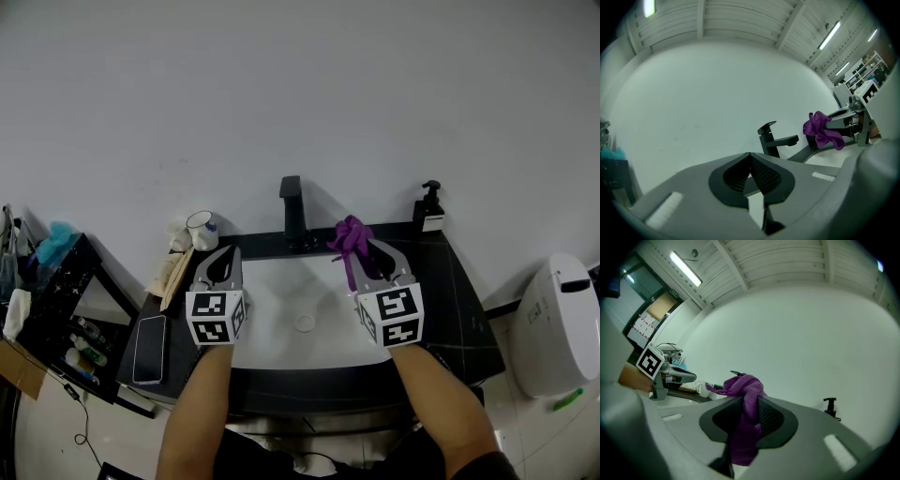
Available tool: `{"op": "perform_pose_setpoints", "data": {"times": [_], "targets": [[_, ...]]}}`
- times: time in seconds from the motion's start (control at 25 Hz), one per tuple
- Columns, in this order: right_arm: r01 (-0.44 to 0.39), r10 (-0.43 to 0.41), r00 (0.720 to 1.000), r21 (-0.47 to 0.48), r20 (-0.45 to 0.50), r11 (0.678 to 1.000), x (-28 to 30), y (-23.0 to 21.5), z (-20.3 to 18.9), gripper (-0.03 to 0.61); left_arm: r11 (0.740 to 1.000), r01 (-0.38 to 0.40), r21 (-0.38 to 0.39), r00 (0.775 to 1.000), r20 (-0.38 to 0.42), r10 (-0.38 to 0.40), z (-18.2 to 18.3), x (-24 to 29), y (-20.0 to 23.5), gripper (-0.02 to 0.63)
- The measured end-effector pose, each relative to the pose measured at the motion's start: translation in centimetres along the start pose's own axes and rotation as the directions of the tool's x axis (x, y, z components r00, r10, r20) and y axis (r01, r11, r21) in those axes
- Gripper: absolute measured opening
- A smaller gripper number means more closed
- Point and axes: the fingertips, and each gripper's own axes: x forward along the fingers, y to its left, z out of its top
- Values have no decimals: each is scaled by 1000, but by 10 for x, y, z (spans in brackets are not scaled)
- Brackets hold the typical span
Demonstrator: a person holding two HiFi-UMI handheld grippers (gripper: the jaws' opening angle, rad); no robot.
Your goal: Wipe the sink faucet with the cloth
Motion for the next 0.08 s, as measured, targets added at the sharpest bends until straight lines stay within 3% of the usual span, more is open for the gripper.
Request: {"op": "perform_pose_setpoints", "data": {"times": [0.08], "targets": [[0,0,1000,-1,1,1000,1,0,0,95,1000,2,1,1000,-1,-2,0,0,0,17]]}}
